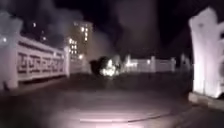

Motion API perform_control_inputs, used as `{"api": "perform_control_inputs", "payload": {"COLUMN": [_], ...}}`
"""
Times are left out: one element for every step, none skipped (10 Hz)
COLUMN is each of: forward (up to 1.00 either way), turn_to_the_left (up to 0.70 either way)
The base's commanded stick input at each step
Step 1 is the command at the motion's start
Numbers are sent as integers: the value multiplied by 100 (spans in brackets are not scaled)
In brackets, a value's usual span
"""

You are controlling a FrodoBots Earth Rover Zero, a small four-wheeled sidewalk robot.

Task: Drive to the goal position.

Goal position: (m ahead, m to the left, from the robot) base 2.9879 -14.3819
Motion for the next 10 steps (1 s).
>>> {"api": "perform_control_inputs", "payload": {"forward": [70, 70, 70, 70, 70, 70, 70, 70, 70, 70], "turn_to_the_left": [0, 0, -3, -14, -14, -14, -14, -14, -14, -14]}}
